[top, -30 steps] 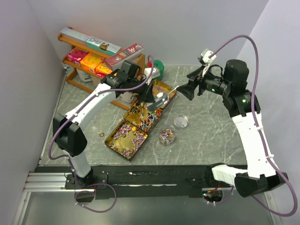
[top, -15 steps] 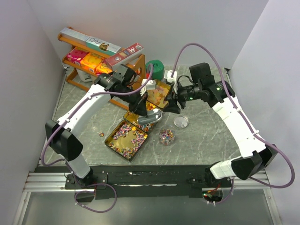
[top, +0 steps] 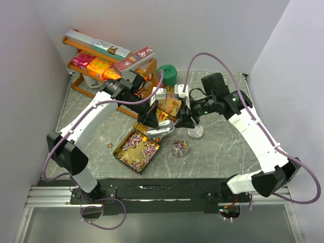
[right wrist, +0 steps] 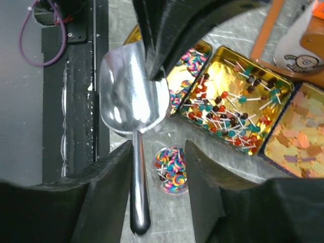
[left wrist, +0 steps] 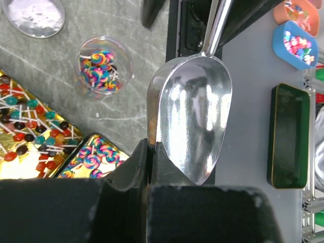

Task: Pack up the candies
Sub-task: Adjust the spatula.

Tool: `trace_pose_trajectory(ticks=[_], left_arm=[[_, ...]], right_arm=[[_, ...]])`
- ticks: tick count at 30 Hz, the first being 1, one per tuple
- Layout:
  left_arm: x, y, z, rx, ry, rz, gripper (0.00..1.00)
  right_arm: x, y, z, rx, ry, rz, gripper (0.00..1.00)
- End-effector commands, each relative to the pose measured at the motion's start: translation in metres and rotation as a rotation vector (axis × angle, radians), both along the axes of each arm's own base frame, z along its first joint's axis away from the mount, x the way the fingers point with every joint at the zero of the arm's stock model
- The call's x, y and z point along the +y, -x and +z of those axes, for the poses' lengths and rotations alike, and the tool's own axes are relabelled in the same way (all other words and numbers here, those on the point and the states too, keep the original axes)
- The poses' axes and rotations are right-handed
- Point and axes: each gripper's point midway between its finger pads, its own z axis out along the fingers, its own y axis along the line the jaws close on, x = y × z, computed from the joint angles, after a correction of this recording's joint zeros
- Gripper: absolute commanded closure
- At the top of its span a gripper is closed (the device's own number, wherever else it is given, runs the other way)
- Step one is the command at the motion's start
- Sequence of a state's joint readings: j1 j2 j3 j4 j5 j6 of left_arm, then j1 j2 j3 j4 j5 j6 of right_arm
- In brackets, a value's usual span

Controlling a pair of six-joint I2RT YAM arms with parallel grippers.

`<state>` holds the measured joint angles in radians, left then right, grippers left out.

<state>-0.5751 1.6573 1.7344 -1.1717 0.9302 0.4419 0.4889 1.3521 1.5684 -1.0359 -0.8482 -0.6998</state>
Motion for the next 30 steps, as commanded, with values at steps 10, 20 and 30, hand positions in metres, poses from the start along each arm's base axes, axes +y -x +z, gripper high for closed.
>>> trace_pose_trajectory(ticks=[10, 20, 30], left_arm=[[-0.005, -0.014, 0.027, -0.041, 0.096, 0.028, 0.97], [0.019, -0.094, 0.038, -0.172, 0.094, 0.410, 0.01], [0.054, -0.156, 0.004, -0.089, 0.127, 0.797, 0.09]], right_arm=[[0.004, 0.001, -0.004, -0.038, 0.033, -0.028, 1.00], [-0.028, -0.044, -0.019, -0.081, 0.132, -0.229, 1.00], [-0.077, -0.167, -0.067, -0.168, 0.354, -0.583, 1.00]])
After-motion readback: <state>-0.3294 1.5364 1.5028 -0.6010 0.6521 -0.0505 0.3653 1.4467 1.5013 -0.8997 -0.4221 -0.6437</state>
